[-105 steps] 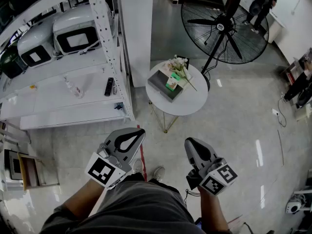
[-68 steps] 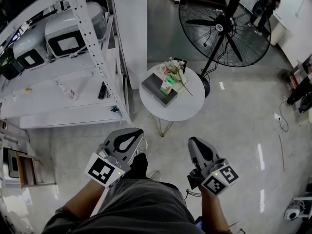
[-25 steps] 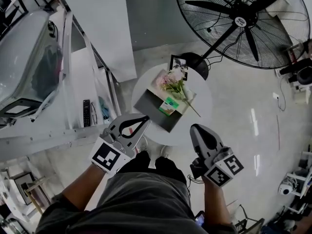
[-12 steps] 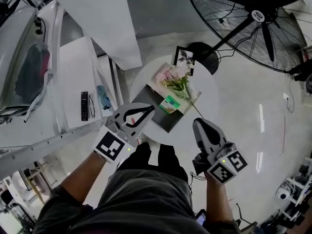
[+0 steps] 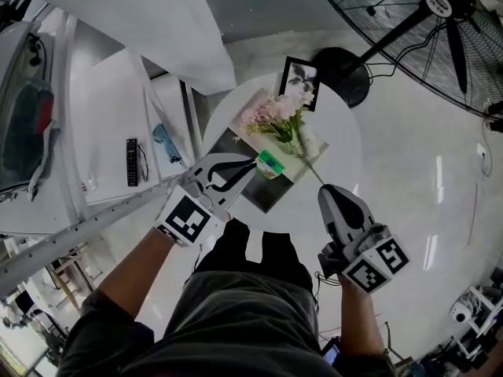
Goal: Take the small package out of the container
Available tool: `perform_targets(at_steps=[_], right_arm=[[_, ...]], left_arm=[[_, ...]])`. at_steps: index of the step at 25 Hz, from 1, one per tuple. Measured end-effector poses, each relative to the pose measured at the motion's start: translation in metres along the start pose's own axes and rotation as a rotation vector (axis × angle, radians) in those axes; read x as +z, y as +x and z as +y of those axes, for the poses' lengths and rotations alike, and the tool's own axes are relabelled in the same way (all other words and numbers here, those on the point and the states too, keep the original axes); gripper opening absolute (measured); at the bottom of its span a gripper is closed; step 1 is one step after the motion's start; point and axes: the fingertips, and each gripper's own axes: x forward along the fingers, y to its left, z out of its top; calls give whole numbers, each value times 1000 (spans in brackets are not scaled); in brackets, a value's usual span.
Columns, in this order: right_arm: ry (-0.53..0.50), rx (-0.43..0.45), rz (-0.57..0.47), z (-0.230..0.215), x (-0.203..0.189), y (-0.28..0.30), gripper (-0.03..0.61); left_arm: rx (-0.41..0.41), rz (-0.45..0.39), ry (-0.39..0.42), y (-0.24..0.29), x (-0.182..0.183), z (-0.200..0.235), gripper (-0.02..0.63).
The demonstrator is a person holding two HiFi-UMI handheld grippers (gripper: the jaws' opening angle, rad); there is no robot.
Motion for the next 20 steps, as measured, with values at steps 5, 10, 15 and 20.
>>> perform_targets(at_steps=[5,10,15,20], right_arm=[[22,12,19,-18,-9,2,22],[43,12,29,-32,-15,-1,22],[61,0,28,-45,-19,-7,21],[88,-10,27,-56,-27,-12,21]], left_arm=[[-53,130,104,27,-25,-2,59],[-116,245,251,50,-41,-8,92],[-180,327,335,70,-57,-12,113],[-244,411,431,80,-71,-18,124]])
